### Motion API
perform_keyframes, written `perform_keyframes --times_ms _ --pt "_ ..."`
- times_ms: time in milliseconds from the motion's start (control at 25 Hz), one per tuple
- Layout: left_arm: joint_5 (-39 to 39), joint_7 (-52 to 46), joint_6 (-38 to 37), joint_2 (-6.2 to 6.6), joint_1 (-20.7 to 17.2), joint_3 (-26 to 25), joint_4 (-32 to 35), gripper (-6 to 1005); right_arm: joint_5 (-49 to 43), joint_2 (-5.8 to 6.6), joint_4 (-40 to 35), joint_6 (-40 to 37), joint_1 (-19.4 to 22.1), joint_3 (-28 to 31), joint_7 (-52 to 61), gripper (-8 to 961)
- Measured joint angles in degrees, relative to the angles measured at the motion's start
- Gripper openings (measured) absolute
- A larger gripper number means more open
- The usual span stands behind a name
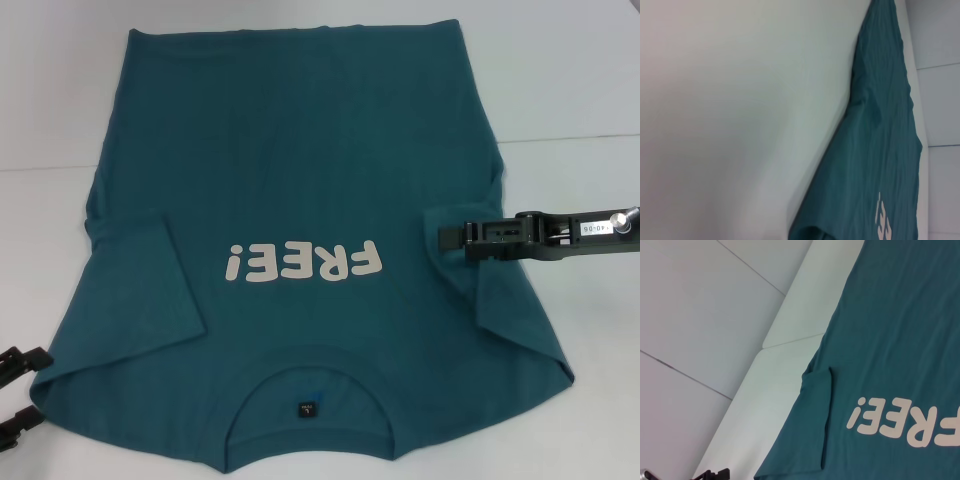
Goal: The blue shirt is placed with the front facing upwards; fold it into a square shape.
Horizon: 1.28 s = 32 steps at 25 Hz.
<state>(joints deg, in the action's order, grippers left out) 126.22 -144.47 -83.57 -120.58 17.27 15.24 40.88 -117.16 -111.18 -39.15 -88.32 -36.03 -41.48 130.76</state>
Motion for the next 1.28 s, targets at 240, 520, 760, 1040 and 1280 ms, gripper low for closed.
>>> perform_keyframes --times_ms 240,520,760,1040,1280 --pt "0.0 -0.3 1.2 -0.03 0.0 0.0 -1.4 833 0.0 0.0 0.2 0.0 0.0 0.1 0.0 915" --pt "0.0 -1.3 1.6 -0.01 0.0 0.0 -1.6 830 -0.1 0.0 0.3 0.0 0.0 0.7 0.0 916" --pt "0.1 -1.6 1.7 0.0 -0.1 0.0 -1.7 828 -0.2 0.0 0.4 0.0 0.0 0.7 0.0 916" --pt "1.2 -2.0 2.5 0.08 0.4 -0.1 -2.5 825 -0.2 0.0 0.4 0.0 0.0 0.7 0.0 915" --pt "1.2 -1.0 2.4 0.17 1.7 0.5 -4.0 823 -0.2 0.0 0.4 0.0 0.0 0.7 0.0 915"
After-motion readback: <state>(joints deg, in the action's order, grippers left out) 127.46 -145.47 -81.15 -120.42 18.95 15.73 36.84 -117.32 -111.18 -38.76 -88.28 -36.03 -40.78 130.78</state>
